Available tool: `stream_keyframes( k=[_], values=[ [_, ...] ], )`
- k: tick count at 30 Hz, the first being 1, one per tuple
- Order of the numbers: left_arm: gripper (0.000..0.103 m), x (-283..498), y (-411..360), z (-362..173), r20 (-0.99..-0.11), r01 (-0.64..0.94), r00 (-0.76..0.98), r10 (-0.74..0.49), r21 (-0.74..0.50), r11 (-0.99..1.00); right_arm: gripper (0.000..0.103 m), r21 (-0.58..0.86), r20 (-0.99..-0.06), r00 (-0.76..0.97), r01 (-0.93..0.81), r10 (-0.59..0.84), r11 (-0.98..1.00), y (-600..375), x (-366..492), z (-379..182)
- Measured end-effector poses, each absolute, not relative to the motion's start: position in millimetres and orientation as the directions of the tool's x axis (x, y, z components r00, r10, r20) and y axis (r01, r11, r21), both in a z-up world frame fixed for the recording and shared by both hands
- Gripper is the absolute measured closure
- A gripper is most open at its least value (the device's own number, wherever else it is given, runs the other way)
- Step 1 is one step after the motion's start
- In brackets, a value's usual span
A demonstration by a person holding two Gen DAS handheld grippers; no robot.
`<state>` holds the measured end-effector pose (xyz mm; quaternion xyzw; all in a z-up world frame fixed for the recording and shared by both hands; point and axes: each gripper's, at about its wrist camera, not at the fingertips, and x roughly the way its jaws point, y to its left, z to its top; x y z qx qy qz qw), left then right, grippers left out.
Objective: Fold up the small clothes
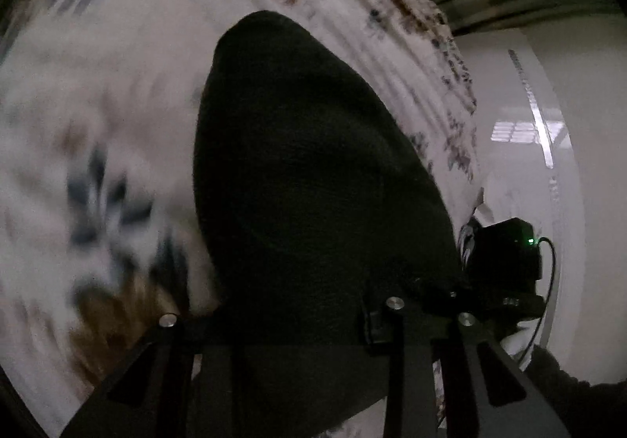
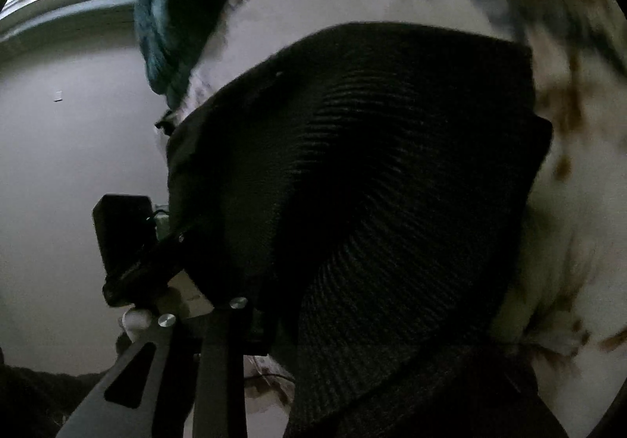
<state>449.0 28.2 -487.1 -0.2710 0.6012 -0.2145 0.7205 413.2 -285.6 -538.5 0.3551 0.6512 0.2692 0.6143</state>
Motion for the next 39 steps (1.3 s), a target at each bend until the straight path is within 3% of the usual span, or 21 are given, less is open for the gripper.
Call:
stream_keyframes(
  k=[9,17,22,23,24,25,27,28,29,32,39],
  values=[
    [0.075,612.8,15.1,-467.4,-0.743,0.101,0.215,-0.633,-0.628,0.772,0.074,0.771,-0.636,0.171,0.114,0.752,0.626,-309.2,556.5,-488.8],
    [0.07,705.5,23.1,-519.7,-0.813,0.056,0.142,-0.565,-0.563,0.824,0.072,0.704,-0.71,0.161,0.127,0.686,0.698,-308.2,676.7,-521.4],
    [0.059,700.8,27.8,-524.2,-0.837,0.057,0.159,-0.524,-0.522,0.851,0.051,0.574,-0.818,0.093,0.205,0.568,0.793,-314.6,691.3,-537.7],
    [0.05,694.9,28.1,-517.9,-0.858,0.059,0.181,-0.48,-0.478,0.876,0.042,0.526,-0.85,0.098,0.179,0.517,0.831,-315.9,687.0,-531.7],
    [0.045,698.8,23.9,-509.3,-0.878,0.06,0.202,-0.433,-0.43,0.901,0.03,0.446,-0.895,0.105,0.15,0.434,0.883,-317.6,679.4,-523.8],
    [0.044,691.3,22.5,-501.2,-0.897,0.07,0.239,-0.371,-0.365,0.928,0.024,0.383,-0.922,0.107,0.136,0.371,0.914,-310.0,674.5,-520.4],
    [0.032,677.3,14.8,-484.2,-0.917,0.077,0.321,-0.237,-0.224,0.971,0.003,0.211,-0.972,0.126,0.114,0.196,0.971,-309.1,661.3,-511.0],
    [0.012,668.9,10.0,-479.2,-0.922,0.067,0.343,-0.181,-0.168,0.984,0.0,0.135,-0.982,0.143,0.1,0.12,0.986,-305.4,650.5,-505.4],
    [0.001,658.5,11.4,-477.0,-0.927,0.05,0.35,-0.137,-0.127,0.991,0.0,0.06,-0.986,0.158,0.084,0.046,0.995,-298.7,640.3,-500.3],
    [0.0,626.4,9.3,-467.6,-0.936,-0.004,0.348,-0.061,-0.067,0.998,0.0,-0.079,-0.979,0.181,0.065,-0.089,0.995,-289.0,610.7,-490.5],
    [0.0,570.2,-2.7,-402.9,-0.918,-0.042,0.396,0.03,0.014,0.999,0.0,-0.158,-0.938,0.285,0.155,-0.198,0.975,-267.2,560.2,-427.6]
  ],
)
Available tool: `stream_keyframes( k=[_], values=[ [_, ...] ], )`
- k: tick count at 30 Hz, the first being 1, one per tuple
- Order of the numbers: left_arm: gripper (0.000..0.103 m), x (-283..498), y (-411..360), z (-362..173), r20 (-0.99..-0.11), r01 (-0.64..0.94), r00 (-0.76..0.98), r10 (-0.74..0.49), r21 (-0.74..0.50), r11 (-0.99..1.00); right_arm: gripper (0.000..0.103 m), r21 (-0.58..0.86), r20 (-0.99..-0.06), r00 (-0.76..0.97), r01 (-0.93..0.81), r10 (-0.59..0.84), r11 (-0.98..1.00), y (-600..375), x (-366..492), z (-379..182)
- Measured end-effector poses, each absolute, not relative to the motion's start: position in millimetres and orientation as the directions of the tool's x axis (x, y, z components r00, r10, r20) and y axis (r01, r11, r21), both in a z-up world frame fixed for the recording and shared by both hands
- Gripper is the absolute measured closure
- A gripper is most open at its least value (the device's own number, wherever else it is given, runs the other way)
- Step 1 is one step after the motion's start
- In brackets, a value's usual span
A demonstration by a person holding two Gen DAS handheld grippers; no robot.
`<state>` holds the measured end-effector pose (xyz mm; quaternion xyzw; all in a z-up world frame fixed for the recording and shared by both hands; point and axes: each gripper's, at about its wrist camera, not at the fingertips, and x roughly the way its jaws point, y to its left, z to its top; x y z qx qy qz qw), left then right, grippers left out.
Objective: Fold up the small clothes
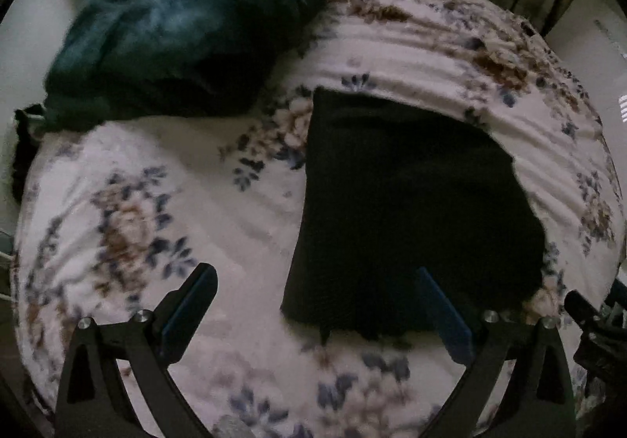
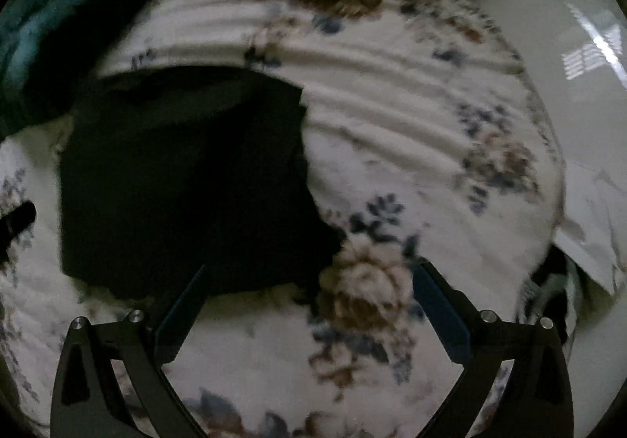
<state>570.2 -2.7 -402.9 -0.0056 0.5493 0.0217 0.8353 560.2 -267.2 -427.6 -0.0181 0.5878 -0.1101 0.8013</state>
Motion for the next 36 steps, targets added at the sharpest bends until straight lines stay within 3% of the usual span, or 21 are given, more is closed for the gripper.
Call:
stream_keyframes(
  k=[20,27,36],
  values=[
    [0.0,352.4,-27.0,-117.1,-0.792,0.046,0.609,-0.046,-0.022,0.999,0.0,-0.152,-0.766,0.586,0.234,-0.264,0.96,-223.3,320.3,-80.8],
    [0.0,296.2,-22.5,-60.7,-0.743,0.056,0.667,-0.064,-0.035,0.998,0.0,-0.131,-0.698,0.669,0.231,-0.255,0.964,-202.5,240.8,4.9],
    [0.0,247.2,-13.7,-22.8,-0.704,0.055,0.707,-0.061,-0.03,0.998,0.0,-0.117,-0.646,0.722,0.229,-0.249,0.966,-187.7,172.7,64.6]
  ],
)
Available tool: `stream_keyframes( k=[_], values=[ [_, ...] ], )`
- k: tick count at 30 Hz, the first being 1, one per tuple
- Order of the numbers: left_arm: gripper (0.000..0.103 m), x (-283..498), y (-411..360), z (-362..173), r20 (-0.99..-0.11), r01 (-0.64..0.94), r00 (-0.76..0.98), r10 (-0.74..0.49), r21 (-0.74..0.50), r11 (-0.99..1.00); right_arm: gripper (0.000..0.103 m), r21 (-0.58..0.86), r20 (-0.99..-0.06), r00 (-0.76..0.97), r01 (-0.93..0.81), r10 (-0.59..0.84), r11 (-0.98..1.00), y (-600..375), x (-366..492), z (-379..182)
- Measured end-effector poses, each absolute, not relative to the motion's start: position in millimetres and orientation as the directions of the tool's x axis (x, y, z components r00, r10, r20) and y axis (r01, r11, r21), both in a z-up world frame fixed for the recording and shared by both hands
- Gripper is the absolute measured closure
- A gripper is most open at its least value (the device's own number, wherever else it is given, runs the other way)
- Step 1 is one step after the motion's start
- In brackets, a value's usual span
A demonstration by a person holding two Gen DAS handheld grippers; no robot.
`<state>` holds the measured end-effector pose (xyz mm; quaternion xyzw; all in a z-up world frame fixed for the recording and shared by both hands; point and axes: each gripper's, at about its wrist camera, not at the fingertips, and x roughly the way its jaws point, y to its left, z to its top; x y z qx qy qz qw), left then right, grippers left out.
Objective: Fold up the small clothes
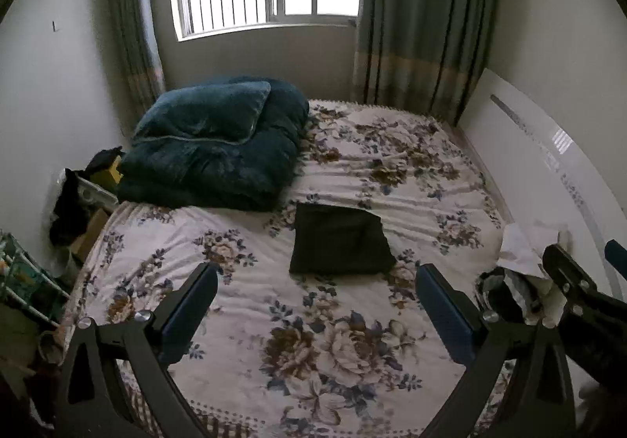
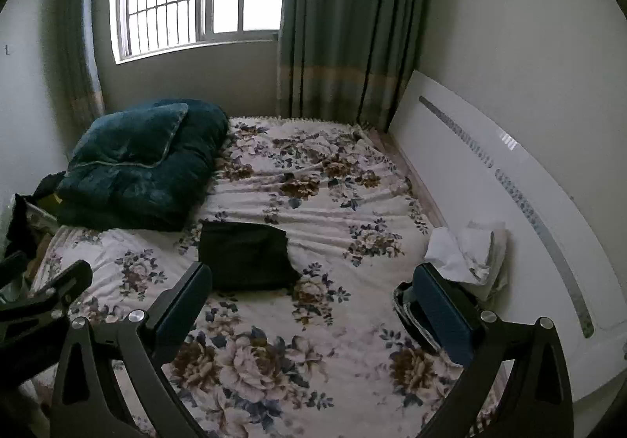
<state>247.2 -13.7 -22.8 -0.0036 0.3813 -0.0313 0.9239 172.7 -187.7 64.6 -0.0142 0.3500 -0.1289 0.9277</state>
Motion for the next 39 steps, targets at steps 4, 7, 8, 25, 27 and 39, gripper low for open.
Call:
stream_keyframes(
  k=[4,7,8,25,27,39],
  values=[
    [0.0,235.6,-11.5,-12.0,-0.692,0.047,0.72,-0.049,-0.022,0.999,0.0,-0.117,-0.635,0.734,0.217,-0.241,0.969,-181.9,153.5,75.6],
    [0.0,228.0,-11.0,-5.0,-0.676,0.035,0.736,-0.029,-0.005,0.999,0.0,-0.11,-0.628,0.741,0.217,-0.238,0.97,-181.6,146.2,80.1],
    [0.0,226.5,-11.9,-3.2,-0.671,0.03,0.741,-0.019,0.005,1.0,0.0,-0.107,-0.629,0.741,0.216,-0.234,0.971,-182.5,146.1,79.9],
    [0.0,218.5,-7.9,-3.1,-0.673,0.001,0.739,-0.013,-0.018,1.0,0.0,-0.117,-0.621,0.747,0.211,-0.237,0.971,-189.2,146.4,82.2],
    [0.0,217.5,-8.5,-3.3,-0.673,-0.005,0.739,-0.004,-0.011,1.0,0.0,-0.119,-0.621,0.748,0.207,-0.236,0.971,-189.1,145.7,81.3],
    [0.0,209.2,-7.7,-3.4,-0.675,-0.011,0.738,0.005,-0.005,1.0,0.0,-0.105,-0.623,0.75,0.204,-0.224,0.973,-187.6,142.1,81.6]
  ],
)
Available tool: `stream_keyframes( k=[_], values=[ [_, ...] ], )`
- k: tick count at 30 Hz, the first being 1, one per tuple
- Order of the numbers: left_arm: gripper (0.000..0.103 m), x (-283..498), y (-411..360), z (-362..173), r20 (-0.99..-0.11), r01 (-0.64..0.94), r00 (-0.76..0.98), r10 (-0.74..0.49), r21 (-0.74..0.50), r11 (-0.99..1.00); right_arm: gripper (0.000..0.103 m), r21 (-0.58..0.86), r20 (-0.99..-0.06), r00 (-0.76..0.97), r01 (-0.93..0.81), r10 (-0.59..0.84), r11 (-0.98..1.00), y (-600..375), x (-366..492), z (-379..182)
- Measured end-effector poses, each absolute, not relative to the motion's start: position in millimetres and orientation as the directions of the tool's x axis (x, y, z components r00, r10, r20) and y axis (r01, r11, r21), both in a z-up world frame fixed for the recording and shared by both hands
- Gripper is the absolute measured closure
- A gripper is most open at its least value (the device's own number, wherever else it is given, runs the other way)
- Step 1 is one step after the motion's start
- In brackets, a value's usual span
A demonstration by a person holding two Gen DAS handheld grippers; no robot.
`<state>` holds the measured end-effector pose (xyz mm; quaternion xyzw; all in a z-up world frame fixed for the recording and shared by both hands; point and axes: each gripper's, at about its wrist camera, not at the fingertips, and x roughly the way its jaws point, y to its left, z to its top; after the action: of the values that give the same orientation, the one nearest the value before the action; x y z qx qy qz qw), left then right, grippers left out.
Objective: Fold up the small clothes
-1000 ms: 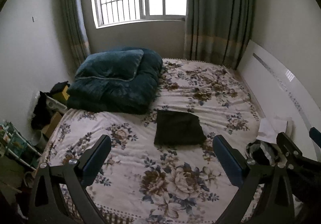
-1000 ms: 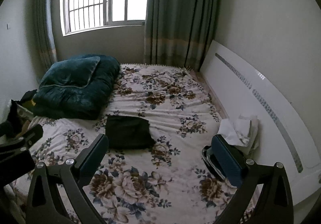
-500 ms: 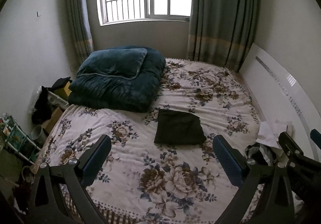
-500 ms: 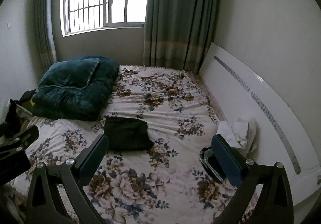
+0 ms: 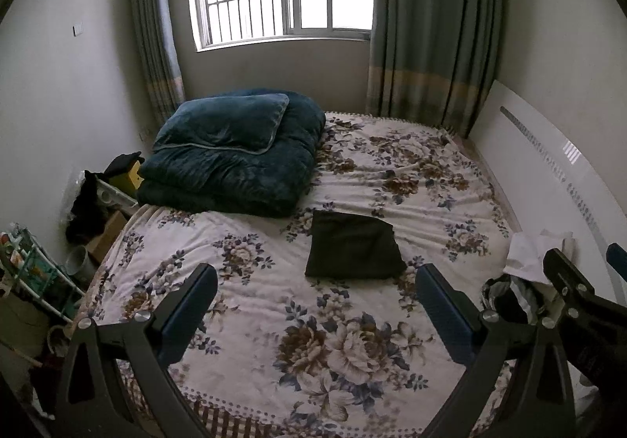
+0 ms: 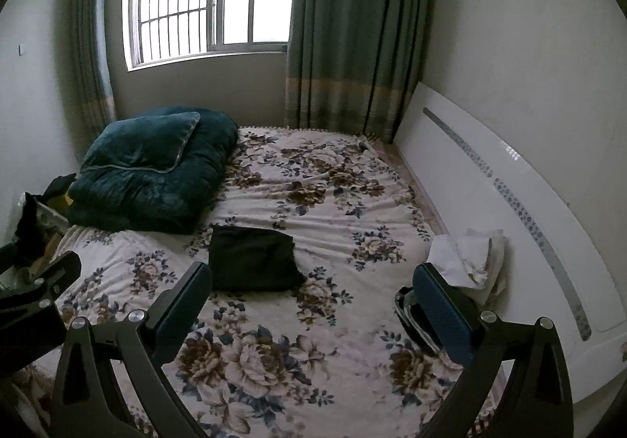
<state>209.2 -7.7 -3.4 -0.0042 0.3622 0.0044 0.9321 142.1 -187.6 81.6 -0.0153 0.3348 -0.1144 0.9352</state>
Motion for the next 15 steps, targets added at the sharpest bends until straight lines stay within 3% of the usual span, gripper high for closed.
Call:
stream_keyframes(
  k=[15],
  values=[
    [0.0,207.5,0.4,0.1,-0.667,-0.012,0.745,0.012,0.005,1.0,0.0,-0.099,-0.622,0.756,0.183,-0.204,0.978,-181.5,143.8,84.4]
  ],
)
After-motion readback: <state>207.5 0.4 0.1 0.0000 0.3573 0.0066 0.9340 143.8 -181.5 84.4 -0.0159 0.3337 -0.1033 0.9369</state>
